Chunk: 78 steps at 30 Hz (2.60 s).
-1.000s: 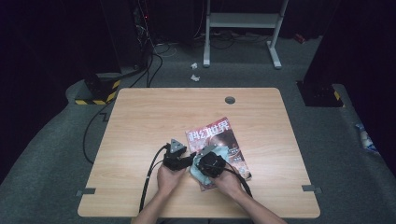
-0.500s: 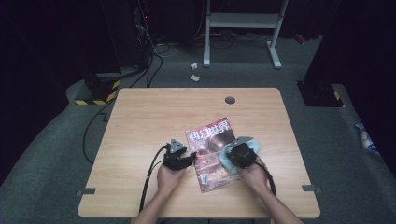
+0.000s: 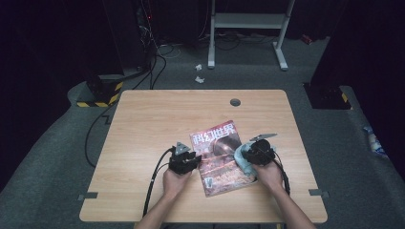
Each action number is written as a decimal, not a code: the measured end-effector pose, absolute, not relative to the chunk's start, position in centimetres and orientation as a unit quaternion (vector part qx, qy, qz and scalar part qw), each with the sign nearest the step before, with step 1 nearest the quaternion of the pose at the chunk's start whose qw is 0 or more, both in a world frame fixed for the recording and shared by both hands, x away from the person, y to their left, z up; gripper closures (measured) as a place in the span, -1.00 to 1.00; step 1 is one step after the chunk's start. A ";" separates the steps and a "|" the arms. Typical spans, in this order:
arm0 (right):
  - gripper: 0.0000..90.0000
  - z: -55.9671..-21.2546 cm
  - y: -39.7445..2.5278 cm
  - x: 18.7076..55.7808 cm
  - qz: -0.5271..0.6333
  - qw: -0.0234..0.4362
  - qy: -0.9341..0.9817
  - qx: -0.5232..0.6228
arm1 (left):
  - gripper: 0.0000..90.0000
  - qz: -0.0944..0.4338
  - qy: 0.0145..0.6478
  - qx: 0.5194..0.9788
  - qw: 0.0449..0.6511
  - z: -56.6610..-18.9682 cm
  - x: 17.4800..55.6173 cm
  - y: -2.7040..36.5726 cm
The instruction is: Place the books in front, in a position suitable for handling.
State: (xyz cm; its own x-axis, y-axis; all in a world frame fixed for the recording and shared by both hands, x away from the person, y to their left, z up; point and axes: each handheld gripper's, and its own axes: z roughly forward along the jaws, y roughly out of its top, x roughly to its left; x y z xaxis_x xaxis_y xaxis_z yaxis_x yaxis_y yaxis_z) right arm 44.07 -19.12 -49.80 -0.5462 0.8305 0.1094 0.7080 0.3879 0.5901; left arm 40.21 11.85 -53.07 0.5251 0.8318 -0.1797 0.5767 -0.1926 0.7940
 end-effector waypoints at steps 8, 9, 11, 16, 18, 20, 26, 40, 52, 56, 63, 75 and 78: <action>0.67 -49.5 -18.8 43.2 0.282 0.103 0.835 0.461 | 0.45 0.151 0.453 0.774 0.415 -52.6 38.8 11.4; 0.67 -49.5 -18.8 43.0 0.278 0.104 0.839 0.456 | 0.45 0.149 0.448 0.779 0.413 -52.6 38.4 11.3; 0.67 -49.2 -18.8 42.3 0.265 0.104 0.850 0.444 | 0.45 0.147 0.438 0.788 0.408 -52.4 37.5 11.1; 0.77 -48.8 -18.8 41.5 0.254 0.116 0.860 0.427 | 0.28 0.131 0.415 0.811 0.392 -51.8 37.5 10.9; 0.84 -48.5 -18.7 41.4 0.269 0.129 0.856 0.422 | 0.18 0.137 0.427 0.803 0.392 -51.6 38.4 11.3; 0.87 -47.7 -18.3 41.2 0.287 0.147 0.852 0.412 | 0.09 0.146 0.450 0.788 0.393 -51.4 39.4 11.9; 0.87 -48.5 -16.3 42.2 0.256 0.142 0.870 0.397 | 0.03 0.159 0.481 0.766 0.396 -52.5 41.0 12.8; 0.87 -49.7 -7.6 39.5 0.292 0.110 0.903 0.296 | -0.01 0.177 0.461 0.760 0.423 -53.3 40.9 13.0; 0.87 -49.6 -9.7 39.7 0.286 0.122 0.903 0.298 | 0.02 0.176 0.456 0.761 0.426 -53.3 40.9 13.0; 0.87 -49.4 -15.2 41.3 0.274 0.139 0.876 0.371 | 0.02 0.175 0.457 0.761 0.427 -53.3 40.9 13.0; 0.87 -49.2 -17.0 41.1 0.253 0.161 0.874 0.383 | 0.04 0.174 0.456 0.761 0.428 -53.3 41.0 13.0; 0.86 -49.8 -5.2 37.8 0.298 0.099 0.921 0.232 | 0.04 0.174 0.455 0.761 0.429 -53.3 41.0 13.0; 0.86 -49.8 -5.4 38.0 0.304 0.084 0.918 0.240 | 0.04 0.174 0.455 0.761 0.429 -53.3 41.0 13.0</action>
State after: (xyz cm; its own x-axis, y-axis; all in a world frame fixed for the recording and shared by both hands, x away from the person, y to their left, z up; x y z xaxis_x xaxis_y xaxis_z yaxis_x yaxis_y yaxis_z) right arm 38.01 -5.36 -49.80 -0.8709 0.4913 -0.0081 0.3892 0.6998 0.5989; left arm 40.99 13.01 -53.33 0.5255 0.8416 -0.1252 0.5428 -0.2182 0.8110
